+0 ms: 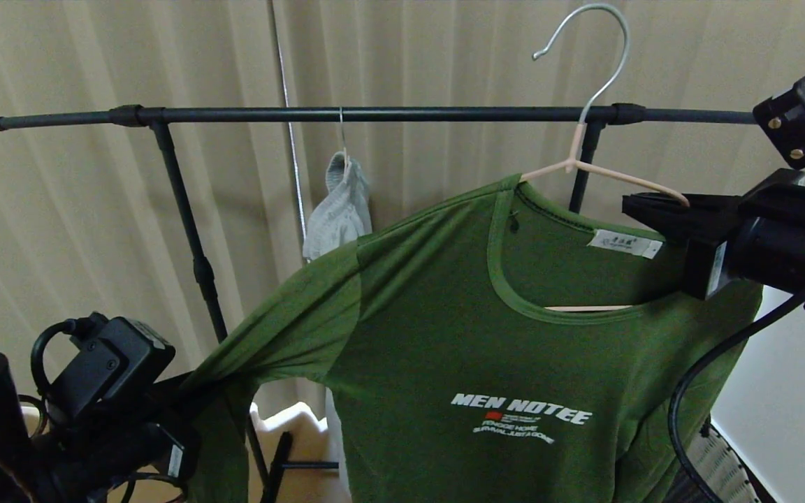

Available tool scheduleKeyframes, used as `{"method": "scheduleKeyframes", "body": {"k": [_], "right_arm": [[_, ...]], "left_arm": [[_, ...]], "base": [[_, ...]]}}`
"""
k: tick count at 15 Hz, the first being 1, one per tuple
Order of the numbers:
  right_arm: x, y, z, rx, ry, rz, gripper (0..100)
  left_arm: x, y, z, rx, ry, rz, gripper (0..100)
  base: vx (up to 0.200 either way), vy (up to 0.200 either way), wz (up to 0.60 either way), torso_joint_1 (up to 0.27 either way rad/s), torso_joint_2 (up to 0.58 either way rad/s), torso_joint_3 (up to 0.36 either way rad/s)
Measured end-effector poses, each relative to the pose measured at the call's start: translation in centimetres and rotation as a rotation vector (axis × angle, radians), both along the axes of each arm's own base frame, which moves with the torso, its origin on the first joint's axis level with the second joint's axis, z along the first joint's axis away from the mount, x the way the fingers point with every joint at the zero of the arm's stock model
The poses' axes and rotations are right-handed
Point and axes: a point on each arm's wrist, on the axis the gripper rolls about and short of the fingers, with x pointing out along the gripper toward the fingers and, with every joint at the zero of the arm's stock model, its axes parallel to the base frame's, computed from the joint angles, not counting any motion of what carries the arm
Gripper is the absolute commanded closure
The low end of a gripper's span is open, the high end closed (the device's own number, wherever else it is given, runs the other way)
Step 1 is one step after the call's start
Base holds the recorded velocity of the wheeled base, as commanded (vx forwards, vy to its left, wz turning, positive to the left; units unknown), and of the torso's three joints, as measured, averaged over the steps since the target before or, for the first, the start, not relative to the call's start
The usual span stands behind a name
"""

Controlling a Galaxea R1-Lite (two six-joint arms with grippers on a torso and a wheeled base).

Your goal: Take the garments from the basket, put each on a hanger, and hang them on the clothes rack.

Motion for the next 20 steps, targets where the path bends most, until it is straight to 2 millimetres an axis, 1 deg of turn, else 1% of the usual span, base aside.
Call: {"method": "scheduleKeyframes", "body": {"k": [5,9,11,13,14,16,18,20], "right_arm": [[0.1,-0.4,0.0,-0.006,0.001,-0.028,100],[0.7,-1.5,0.0,-0.017,0.005,-0.106,100],[1.0,-2.8,-0.6,-0.036,0.037,-0.19,100],[1.0,-4.4,-1.1,-0.063,0.094,-0.267,100],[0.8,-5.2,-1.2,-0.073,0.121,-0.307,100],[0.4,-6.9,-1.5,-0.112,0.167,-0.383,100],[0.1,-8.6,-1.6,-0.152,0.187,-0.485,100],[-0.1,-9.7,-1.5,-0.175,0.188,-0.596,100]], "left_arm": [[-0.4,0.2,0.2,-0.006,-0.012,0.006,0],[-2.4,1.1,-0.5,-0.016,-0.007,0.012,0],[-3.1,1.3,-0.4,-0.102,0.006,0.027,0],[-3.5,1.1,0.0,-0.157,0.008,-0.035,0],[-3.5,0.9,0.4,-0.182,0.0,-0.084,0],[-3.2,0.7,1.6,-0.228,-0.03,-0.108,0],[-3.2,0.7,2.0,-0.251,-0.039,-0.108,0],[-3.8,1.0,1.9,-0.254,-0.053,-0.108,0]], "base": [[0.0,0.0,0.0,0.0,0.0,0.0],[0.0,0.0,0.0,0.0,0.0,0.0],[0.0,0.0,0.0,0.0,0.0,0.0],[0.0,0.0,0.0,0.0,0.0,0.0],[0.0,0.0,0.0,0.0,0.0,0.0],[0.0,0.0,0.0,0.0,0.0,0.0],[0.0,0.0,0.0,0.0,0.0,0.0],[0.0,0.0,0.0,0.0,0.0,0.0]]}}
